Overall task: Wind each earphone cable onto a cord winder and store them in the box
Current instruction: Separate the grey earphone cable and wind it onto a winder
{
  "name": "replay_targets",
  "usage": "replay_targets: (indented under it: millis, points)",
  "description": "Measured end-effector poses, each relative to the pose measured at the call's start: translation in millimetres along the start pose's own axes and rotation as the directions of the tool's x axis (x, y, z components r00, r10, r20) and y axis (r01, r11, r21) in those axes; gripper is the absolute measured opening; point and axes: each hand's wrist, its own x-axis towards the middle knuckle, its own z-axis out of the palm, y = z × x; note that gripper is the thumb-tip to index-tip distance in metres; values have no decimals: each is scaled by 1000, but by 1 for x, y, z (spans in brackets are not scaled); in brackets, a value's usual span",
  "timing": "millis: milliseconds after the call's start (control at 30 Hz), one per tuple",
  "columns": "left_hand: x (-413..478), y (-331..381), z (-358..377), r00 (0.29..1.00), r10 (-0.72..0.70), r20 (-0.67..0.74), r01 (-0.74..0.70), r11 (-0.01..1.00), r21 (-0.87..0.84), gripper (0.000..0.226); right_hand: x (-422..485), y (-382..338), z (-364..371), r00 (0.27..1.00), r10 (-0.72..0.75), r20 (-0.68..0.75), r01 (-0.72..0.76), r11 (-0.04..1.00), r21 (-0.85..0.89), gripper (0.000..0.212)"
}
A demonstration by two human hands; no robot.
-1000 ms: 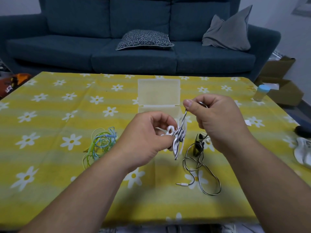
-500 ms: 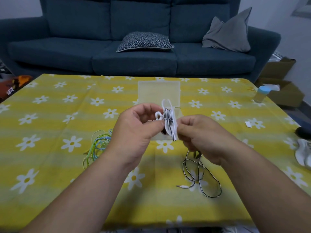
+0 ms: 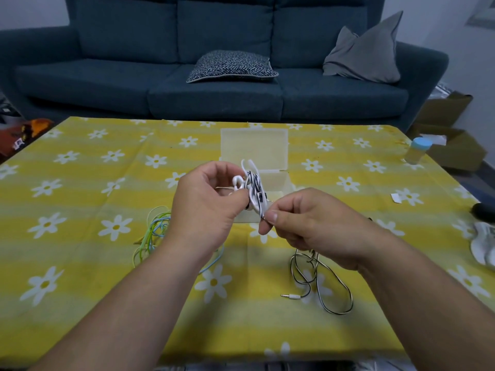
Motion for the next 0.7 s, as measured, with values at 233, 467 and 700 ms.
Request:
replay_targets:
  millis: [233, 467, 700]
  points:
    - [-1, 2, -1, 997, 70, -9, -70, 996, 50, 22, -4, -8, -2, 1000, 12, -12, -12, 1000, 0, 26]
    - [-2, 1, -1, 986, 166, 29, -169, 970, 176, 26, -4, -12, -3, 999, 25, -27, -25, 1000, 4, 31]
    - [-5, -2, 4, 982, 188, 9, -184, 949, 255, 26, -7, -18, -4, 1000, -6, 2, 6, 1000, 5, 31]
